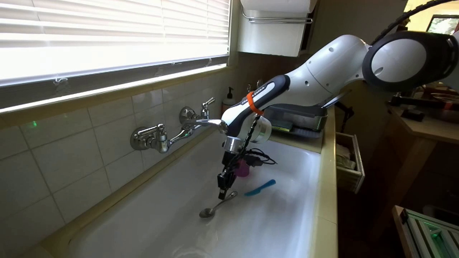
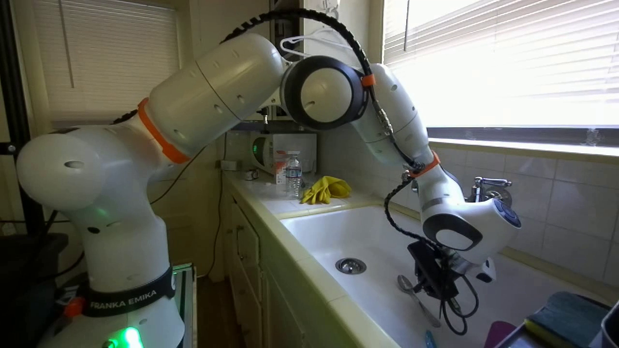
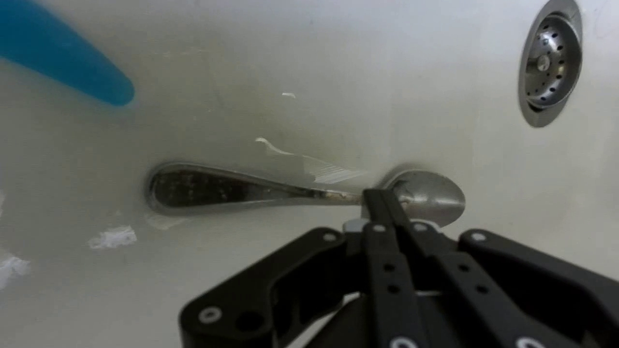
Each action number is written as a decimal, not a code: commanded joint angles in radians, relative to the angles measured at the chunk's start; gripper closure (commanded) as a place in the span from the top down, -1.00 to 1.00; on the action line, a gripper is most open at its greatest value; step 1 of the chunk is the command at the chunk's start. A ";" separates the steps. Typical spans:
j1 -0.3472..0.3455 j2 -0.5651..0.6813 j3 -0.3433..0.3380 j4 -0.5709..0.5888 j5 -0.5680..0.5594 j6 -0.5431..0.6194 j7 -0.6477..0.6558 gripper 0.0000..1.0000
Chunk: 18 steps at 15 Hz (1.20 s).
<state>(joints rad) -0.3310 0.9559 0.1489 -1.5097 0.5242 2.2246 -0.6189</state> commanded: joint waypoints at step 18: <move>0.026 0.149 0.020 0.196 -0.163 -0.030 0.030 -1.00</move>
<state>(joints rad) -0.3028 1.0635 0.1648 -1.3726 0.4014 2.2523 -0.6104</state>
